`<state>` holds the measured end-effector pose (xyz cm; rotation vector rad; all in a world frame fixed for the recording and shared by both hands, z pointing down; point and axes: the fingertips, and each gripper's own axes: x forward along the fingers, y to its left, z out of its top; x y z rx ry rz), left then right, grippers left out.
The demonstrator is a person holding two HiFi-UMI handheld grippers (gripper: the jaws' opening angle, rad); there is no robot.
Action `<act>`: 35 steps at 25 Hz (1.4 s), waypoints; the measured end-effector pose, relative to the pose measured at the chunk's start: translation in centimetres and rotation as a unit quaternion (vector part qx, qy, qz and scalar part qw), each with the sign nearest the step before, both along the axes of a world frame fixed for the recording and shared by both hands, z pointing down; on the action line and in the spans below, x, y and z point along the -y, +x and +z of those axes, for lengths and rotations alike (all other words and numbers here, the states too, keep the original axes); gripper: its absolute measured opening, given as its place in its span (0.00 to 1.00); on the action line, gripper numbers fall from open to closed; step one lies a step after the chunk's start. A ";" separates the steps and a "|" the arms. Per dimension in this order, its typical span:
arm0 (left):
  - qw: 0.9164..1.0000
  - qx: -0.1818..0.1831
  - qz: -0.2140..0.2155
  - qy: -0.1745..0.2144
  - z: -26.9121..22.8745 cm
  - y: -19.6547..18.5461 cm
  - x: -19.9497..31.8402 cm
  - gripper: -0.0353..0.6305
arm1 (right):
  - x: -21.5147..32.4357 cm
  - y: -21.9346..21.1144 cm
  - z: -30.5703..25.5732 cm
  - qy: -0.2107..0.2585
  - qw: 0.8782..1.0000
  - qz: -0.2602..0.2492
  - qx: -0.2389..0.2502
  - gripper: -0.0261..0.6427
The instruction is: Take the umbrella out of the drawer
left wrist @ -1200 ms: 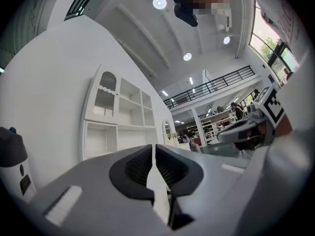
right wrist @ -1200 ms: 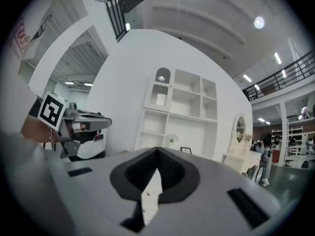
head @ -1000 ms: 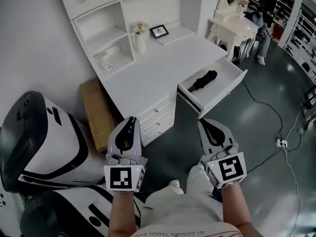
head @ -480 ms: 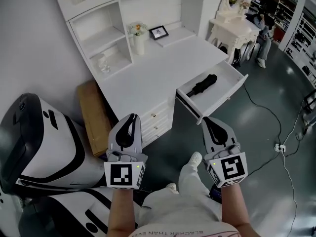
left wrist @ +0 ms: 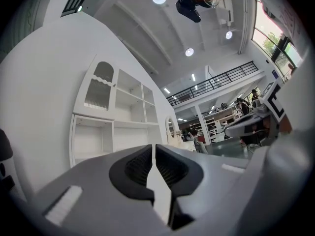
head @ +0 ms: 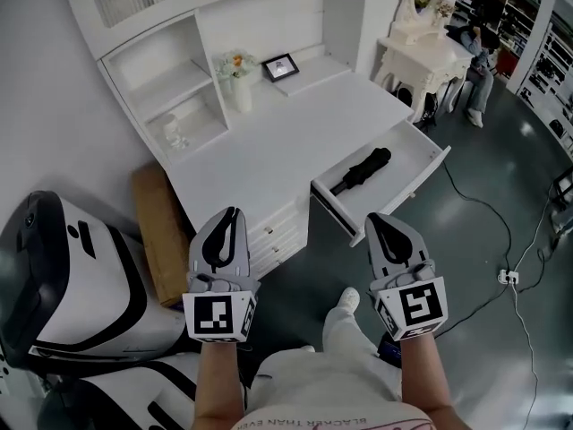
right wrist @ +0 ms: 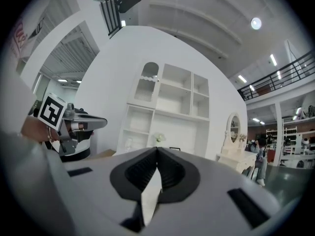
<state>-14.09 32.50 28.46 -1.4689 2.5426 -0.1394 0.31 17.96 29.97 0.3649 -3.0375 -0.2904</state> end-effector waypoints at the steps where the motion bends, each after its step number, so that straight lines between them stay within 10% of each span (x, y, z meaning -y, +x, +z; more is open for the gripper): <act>1: 1.000 0.001 0.002 -0.001 0.0 -0.2 1.0 0.07 | 0.9 -0.2 0.0 -0.001 1.000 0.001 0.000 0.05; 35: 0.993 -0.006 0.106 -0.058 0.6 0.4 36.2 0.07 | 33.4 -0.2 1.4 -0.051 0.996 0.075 -0.003 0.05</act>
